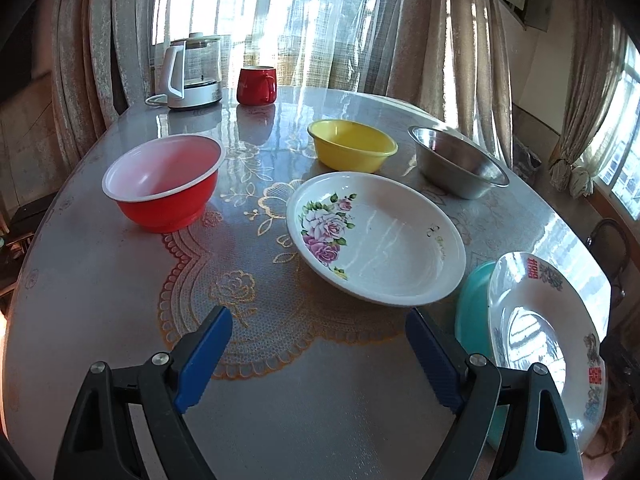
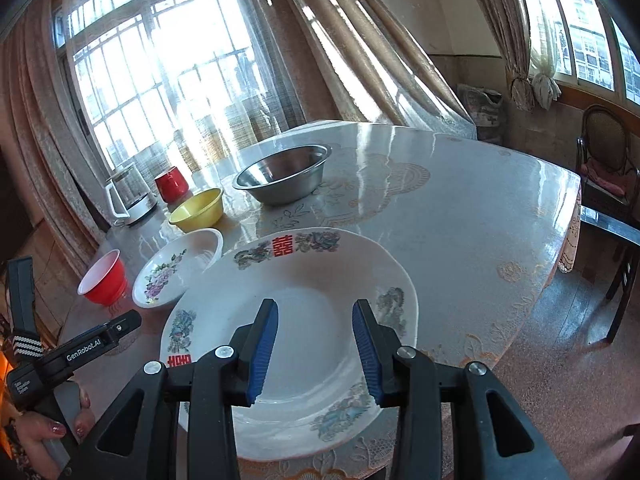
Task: Organize plates and bowls
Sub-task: 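Move both grippers to the rose-patterned plate's rim and close them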
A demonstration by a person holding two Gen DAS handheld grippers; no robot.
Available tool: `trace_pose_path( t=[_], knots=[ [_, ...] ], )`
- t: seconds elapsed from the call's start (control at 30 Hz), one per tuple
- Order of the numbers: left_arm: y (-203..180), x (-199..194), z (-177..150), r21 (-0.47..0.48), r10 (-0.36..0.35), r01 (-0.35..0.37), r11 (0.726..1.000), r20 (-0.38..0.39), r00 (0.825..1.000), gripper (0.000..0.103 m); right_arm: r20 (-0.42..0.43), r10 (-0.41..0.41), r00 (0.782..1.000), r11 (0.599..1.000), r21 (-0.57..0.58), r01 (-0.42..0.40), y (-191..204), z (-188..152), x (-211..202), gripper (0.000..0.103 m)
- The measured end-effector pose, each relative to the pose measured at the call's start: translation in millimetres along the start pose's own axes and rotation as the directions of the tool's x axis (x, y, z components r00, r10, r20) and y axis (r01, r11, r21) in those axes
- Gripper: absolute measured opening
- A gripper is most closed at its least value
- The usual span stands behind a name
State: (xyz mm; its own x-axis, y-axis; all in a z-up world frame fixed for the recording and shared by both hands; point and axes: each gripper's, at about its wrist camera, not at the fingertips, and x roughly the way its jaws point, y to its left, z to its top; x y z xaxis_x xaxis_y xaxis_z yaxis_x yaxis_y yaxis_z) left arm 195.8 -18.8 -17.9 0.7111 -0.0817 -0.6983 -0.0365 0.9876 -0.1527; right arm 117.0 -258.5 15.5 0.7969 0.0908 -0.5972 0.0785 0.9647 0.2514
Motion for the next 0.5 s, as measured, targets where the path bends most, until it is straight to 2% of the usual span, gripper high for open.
trace_pose_path(
  t=[0.27, 0.4, 0.5],
  knots=[
    [7.9, 19.5, 27.6, -0.024, 0.004, -0.003, 1.0, 0.024, 1.0, 0.089, -0.046, 0.018, 0.999, 0.998, -0.062, -0.021, 31.2, 12.5, 17.7, 0.044],
    [16.7, 23.2, 28.4, -0.027, -0.05, 0.051, 0.998, 0.024, 0.998, 0.089, -0.061, 0.034, 0.998, 0.995, -0.096, -0.04, 47.4, 20.4, 26.2, 0.045],
    [20.4, 24.7, 27.5, -0.009, -0.057, 0.057, 0.998, 0.021, 0.998, 0.089, -0.075, 0.054, 0.996, 0.992, -0.108, -0.062, 57.7, 29.8, 36.4, 0.045]
  ],
)
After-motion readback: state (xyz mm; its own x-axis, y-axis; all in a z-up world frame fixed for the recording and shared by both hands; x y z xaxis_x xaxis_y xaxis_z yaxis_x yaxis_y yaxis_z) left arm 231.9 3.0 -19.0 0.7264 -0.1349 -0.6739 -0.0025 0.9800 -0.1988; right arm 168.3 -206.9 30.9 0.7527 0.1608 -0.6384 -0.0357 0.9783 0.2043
